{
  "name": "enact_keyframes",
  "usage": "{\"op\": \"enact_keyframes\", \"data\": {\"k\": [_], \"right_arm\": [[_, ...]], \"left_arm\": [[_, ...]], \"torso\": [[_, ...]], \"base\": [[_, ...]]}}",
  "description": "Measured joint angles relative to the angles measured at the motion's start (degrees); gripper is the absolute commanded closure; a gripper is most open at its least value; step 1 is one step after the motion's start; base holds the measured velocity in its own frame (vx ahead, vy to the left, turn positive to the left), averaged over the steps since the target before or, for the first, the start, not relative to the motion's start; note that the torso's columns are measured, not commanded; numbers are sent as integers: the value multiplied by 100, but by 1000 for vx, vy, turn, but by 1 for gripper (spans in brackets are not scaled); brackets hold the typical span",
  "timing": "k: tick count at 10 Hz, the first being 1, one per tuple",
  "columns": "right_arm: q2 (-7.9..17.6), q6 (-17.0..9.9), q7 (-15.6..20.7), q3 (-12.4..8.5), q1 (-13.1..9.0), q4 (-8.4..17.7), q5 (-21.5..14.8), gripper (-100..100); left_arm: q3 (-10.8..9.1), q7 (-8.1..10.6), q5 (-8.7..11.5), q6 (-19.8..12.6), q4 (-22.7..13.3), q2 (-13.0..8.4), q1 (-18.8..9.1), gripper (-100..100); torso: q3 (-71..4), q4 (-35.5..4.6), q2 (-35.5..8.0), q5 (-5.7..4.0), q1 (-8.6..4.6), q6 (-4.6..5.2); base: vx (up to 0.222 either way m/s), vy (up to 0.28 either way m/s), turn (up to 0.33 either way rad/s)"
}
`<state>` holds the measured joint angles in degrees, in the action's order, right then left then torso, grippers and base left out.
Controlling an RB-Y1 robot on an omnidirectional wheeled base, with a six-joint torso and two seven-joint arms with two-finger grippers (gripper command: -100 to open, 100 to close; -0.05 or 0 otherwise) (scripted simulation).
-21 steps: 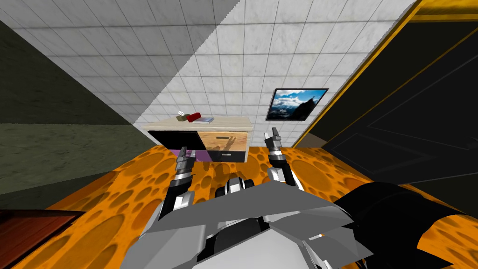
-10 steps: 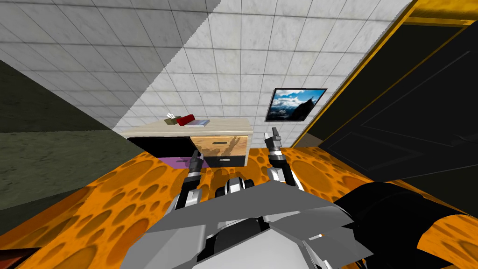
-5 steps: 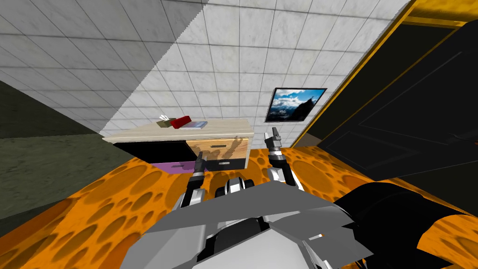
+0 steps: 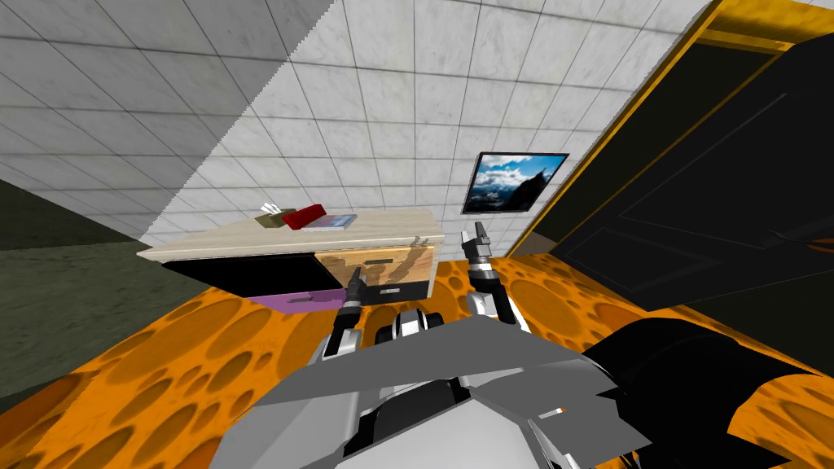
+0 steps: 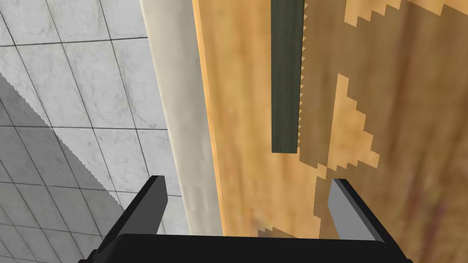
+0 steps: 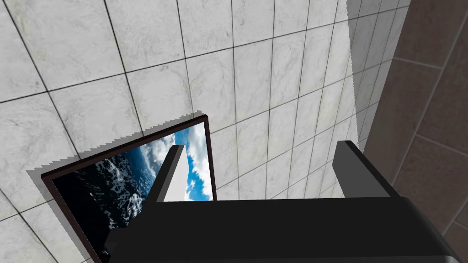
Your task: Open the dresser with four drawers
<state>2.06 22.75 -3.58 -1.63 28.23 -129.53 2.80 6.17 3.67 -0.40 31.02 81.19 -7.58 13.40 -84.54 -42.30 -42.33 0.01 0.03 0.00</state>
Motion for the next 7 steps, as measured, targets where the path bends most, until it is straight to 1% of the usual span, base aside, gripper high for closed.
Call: {"op": "enact_keyframes", "data": {"k": [2,3,5,6,7], "right_arm": [[0,0,0,0,0,0,0,0],[0,0,0,0,0,0,0,0],[0,0,0,0,0,0,0,0],[0,0,0,0,0,0,0,0],[0,0,0,0,-1,0,0,0]], "left_arm": [[29,4,-9,51,-199,20,-38,-100],[46,-12,-22,72,-375,85,-123,-100],[86,-33,-43,88,-605,212,-198,-100],[105,-30,-48,64,-668,294,-227,-100],[108,-27,-49,54,-673,302,-231,-100]], "torso": [[2,-1,-3,-1,-4,0],[-3,1,6,-1,-5,1],[-4,2,6,-1,-6,0],[-1,1,2,-2,-4,0],[5,-2,-9,-1,-4,-1]], "base": [[71,14,-40],[81,23,-52],[72,12,-39],[29,7,-9],[64,-7,-5]]}}
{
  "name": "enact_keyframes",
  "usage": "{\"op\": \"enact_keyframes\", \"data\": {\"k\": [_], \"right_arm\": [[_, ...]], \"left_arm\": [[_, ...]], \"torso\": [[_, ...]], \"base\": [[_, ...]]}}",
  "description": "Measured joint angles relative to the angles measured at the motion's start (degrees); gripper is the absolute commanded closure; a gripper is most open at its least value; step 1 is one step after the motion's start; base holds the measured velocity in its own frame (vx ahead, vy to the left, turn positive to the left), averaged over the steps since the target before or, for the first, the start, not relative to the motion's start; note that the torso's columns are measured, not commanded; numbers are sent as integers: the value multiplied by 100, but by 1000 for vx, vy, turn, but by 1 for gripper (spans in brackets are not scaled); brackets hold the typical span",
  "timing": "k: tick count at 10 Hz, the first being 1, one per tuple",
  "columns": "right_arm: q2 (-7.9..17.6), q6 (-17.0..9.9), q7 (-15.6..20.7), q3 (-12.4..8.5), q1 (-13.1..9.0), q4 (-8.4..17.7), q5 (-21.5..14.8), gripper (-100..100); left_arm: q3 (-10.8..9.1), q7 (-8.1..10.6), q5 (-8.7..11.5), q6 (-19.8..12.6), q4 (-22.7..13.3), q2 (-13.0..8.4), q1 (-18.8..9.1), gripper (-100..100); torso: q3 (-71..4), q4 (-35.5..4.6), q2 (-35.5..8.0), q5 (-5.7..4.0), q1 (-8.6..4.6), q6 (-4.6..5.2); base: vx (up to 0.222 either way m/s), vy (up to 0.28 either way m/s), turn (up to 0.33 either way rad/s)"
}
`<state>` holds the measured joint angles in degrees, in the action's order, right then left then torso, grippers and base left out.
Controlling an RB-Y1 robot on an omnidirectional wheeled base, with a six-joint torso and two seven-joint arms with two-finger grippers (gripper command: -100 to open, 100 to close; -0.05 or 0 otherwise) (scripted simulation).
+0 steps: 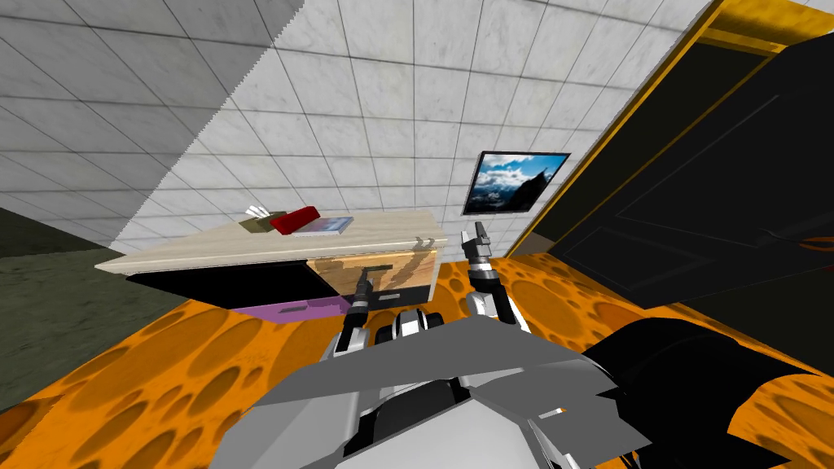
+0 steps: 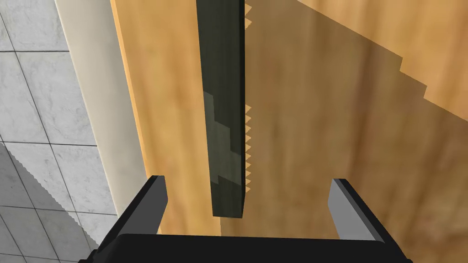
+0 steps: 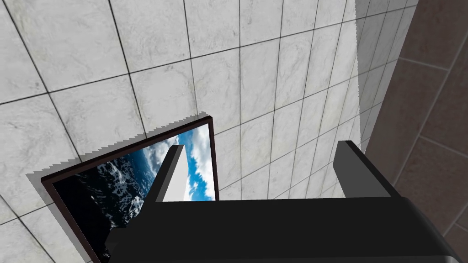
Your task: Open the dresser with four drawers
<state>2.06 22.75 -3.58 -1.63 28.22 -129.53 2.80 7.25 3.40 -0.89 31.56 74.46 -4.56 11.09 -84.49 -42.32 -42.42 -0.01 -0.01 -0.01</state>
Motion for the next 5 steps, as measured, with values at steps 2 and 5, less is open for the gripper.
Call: {"op": "enact_keyframes", "data": {"k": [2,5], "right_arm": [[0,0,0,0,0,0,0,0],[0,-1,0,0,-3,1,0,0]], "left_arm": [[-16,9,8,-93,52,-9,-50,100],[13,29,4,-122,143,-36,-3,100]], "torso": [[-6,3,9,0,-1,1],[25,-11,-38,2,6,2]], "base": [[24,-3,-1],[-175,23,25]]}}
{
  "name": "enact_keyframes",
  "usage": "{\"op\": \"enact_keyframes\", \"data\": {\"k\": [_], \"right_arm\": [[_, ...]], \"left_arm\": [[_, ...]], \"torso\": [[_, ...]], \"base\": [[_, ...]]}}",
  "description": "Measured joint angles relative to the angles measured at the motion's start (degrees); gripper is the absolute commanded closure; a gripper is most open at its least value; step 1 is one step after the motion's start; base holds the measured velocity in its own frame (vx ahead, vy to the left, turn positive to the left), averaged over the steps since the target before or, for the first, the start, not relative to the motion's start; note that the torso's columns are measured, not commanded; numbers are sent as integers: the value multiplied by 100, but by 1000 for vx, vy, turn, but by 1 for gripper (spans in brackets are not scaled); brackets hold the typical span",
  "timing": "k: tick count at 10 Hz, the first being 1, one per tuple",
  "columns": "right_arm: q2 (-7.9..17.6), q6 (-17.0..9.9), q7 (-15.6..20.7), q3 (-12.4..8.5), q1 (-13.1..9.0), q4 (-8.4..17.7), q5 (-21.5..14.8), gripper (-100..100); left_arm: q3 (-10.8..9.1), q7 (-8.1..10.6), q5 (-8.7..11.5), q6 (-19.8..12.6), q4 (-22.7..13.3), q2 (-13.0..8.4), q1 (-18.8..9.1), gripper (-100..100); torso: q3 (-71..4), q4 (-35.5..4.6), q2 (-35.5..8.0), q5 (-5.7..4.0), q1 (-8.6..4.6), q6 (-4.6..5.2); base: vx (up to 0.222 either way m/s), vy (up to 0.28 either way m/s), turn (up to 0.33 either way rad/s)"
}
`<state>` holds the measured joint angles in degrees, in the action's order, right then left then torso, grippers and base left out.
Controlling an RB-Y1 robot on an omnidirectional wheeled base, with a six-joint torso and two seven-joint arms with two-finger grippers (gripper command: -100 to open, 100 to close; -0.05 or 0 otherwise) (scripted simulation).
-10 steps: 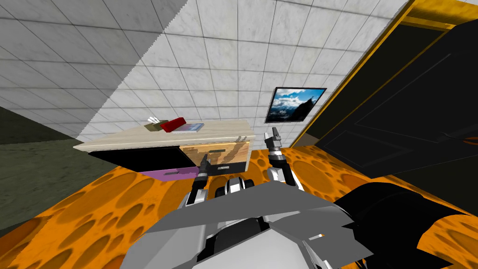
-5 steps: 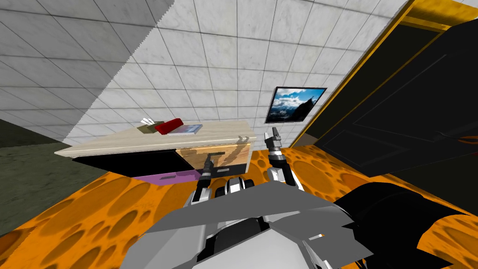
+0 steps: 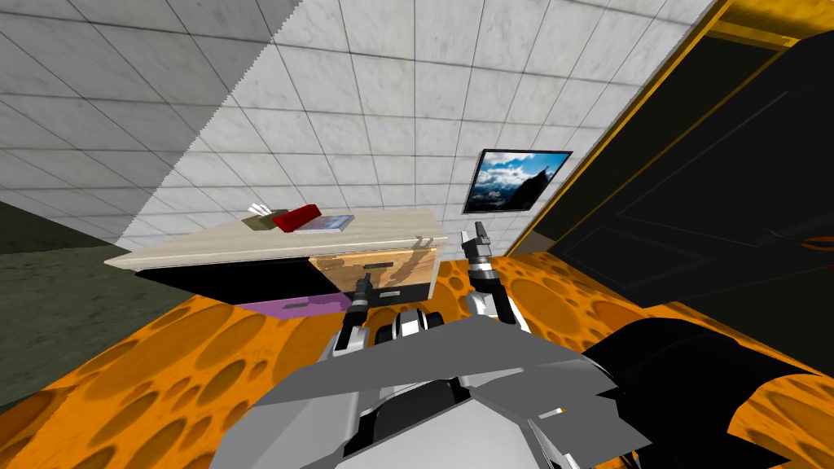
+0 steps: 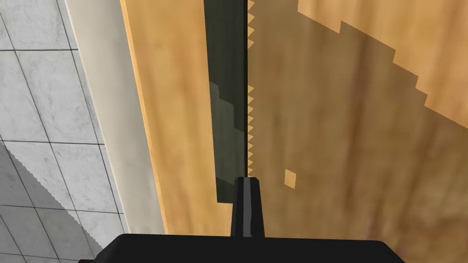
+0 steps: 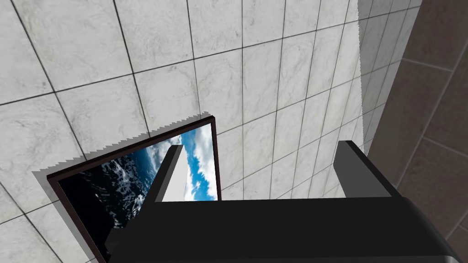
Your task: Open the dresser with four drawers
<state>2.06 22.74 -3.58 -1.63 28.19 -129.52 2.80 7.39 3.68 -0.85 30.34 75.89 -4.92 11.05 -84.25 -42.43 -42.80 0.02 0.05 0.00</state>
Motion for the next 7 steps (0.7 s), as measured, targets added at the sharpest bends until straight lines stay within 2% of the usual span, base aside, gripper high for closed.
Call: {"op": "enact_keyframes", "data": {"k": [2,3,5,7], "right_arm": [[0,0,0,0,0,0,0,0],[0,0,0,0,1,0,0,0],[0,1,0,-1,6,-1,0,0],[0,1,0,-1,5,-1,0,0]], "left_arm": [[36,18,-7,-39,111,-23,69,100],[37,20,-7,-42,115,-25,74,-100],[16,34,13,-136,122,-117,0,-100],[3,40,23,-191,103,-137,-48,-100]], "torso": [[-26,11,44,0,-2,0],[-54,23,90,-3,-11,0],[-81,37,128,-3,-10,-1],[-23,11,33,0,-3,-1]], "base": [[-147,27,9],[82,-6,-30],[178,7,-20],[95,7,-6]]}}
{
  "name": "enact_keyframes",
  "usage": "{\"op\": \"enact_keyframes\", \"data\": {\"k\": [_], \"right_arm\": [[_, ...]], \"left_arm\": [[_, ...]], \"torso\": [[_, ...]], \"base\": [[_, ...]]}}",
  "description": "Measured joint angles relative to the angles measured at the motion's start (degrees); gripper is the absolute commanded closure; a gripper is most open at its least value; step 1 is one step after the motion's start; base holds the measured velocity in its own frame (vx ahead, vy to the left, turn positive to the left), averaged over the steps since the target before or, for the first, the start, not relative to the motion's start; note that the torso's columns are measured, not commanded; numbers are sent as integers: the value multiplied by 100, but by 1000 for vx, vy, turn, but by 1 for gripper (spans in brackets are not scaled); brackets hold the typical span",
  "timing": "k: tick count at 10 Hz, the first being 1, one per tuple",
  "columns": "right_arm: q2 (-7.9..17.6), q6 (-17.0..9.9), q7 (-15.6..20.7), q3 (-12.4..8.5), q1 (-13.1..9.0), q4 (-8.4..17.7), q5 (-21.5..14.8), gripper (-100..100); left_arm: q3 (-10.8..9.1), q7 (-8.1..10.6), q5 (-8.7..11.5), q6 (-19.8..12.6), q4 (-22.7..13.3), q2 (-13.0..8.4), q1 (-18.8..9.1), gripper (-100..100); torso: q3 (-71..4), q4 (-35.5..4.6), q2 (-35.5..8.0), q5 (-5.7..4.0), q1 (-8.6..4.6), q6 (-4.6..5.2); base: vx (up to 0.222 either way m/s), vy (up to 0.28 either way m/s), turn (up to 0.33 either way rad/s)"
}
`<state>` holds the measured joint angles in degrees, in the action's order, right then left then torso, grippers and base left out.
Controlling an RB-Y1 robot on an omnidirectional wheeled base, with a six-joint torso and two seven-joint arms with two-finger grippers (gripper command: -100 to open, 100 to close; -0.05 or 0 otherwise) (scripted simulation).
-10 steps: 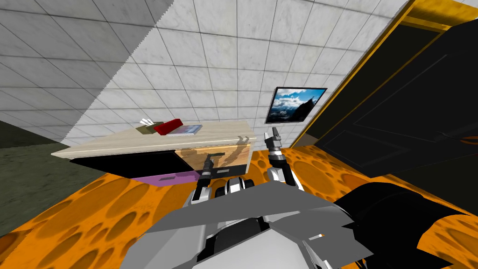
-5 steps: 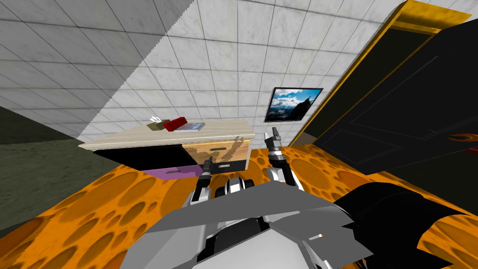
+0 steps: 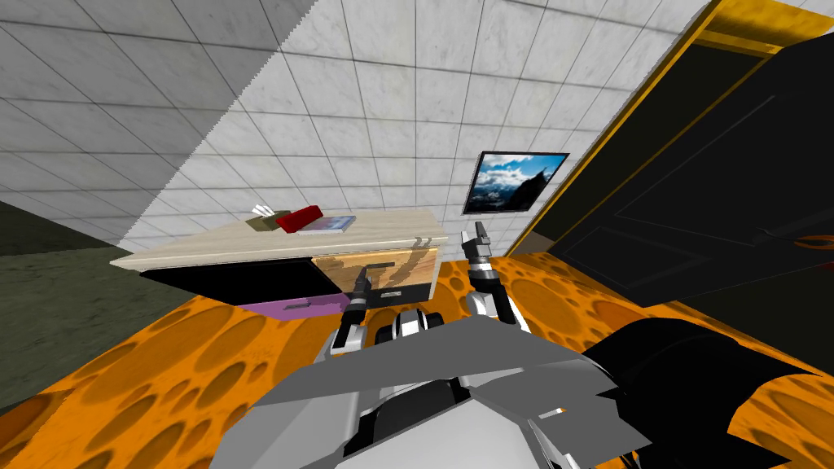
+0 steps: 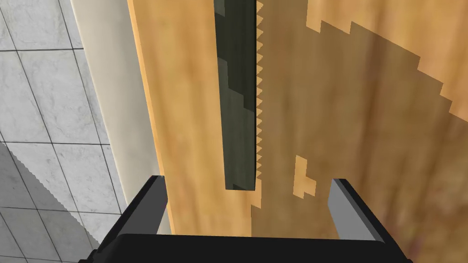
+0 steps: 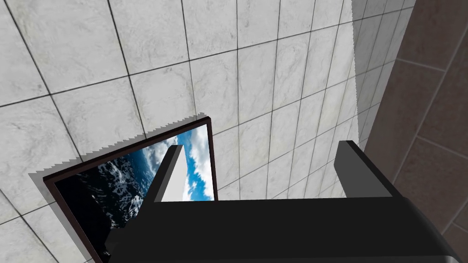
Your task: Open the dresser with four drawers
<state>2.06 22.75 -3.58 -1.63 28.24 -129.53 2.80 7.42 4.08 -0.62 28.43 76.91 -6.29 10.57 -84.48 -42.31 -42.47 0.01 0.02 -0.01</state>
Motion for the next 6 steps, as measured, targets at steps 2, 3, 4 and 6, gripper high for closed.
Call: {"op": "enact_keyframes", "data": {"k": [2,3,4,6], "right_arm": [[0,0,0,0,-1,0,0,0],[0,-1,0,0,-2,1,0,0],[0,-1,0,1,-3,1,0,0],[-1,-1,0,1,-5,1,0,0]], "left_arm": [[-18,-2,4,-102,44,4,-67,100],[-18,-2,4,-99,44,4,-67,100],[-4,6,3,-112,87,-9,-42,100],[24,23,0,-143,167,-31,10,100]], "torso": [[11,-6,-14,-1,-3,0],[9,-5,-9,-2,-3,1],[14,-7,-21,-1,-2,0],[6,-4,-4,-1,-3,1]], "base": [[37,2,-1],[-88,3,28],[-173,3,22],[-187,1,17]]}}
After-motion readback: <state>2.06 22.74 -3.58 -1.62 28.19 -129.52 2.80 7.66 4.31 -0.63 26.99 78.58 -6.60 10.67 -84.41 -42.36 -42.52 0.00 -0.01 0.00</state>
